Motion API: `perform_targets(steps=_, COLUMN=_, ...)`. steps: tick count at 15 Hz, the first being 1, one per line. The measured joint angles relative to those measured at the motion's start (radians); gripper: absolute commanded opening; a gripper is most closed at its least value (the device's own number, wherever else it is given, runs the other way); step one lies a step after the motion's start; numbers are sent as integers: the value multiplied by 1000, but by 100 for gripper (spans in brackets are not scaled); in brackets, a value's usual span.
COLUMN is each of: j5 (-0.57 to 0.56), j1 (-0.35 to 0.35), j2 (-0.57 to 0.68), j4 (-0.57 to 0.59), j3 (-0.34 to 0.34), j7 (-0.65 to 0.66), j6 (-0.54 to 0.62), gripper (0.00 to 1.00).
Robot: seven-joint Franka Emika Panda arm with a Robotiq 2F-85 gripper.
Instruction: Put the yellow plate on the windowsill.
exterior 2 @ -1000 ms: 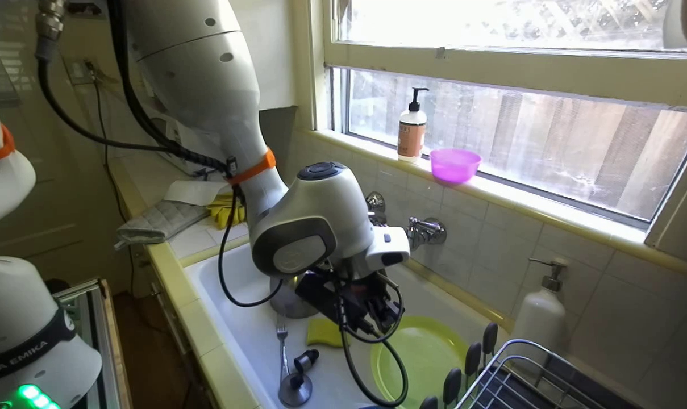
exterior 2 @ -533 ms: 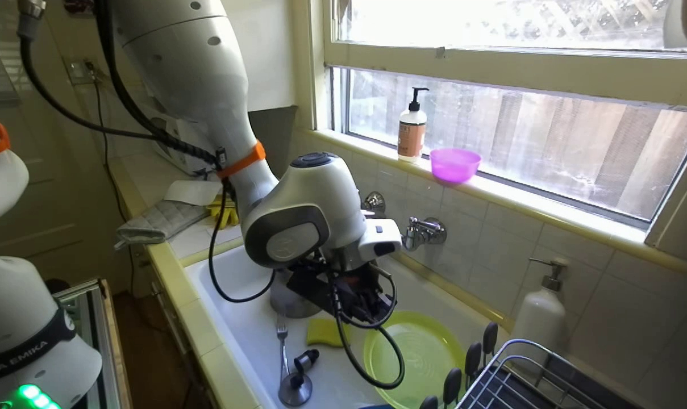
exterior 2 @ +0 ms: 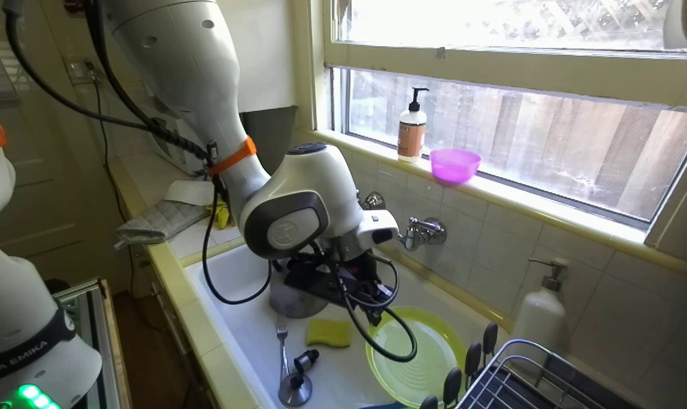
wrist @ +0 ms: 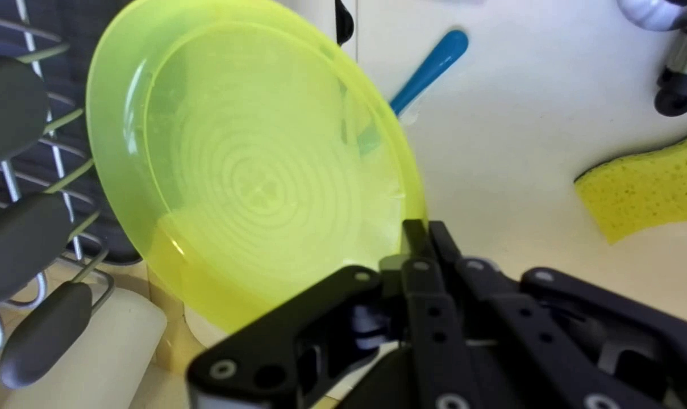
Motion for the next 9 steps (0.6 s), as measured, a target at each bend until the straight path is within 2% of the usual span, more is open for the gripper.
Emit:
perform_targets(steps=5, j5=-107, j1=181, j2=-20, j4=-12, j3=-185, j7=26, j6=1, gripper=1)
perform_targets(steps=7, j5=-131, j1=235, j2=-21, j4=-20, j3=-231, j7=34, j6=1, gripper=1)
perform_targets(steps=9, j5=-134, j1=266, j2=-22, j4=-30, j3=-245, j7=36, j6=1, gripper=1)
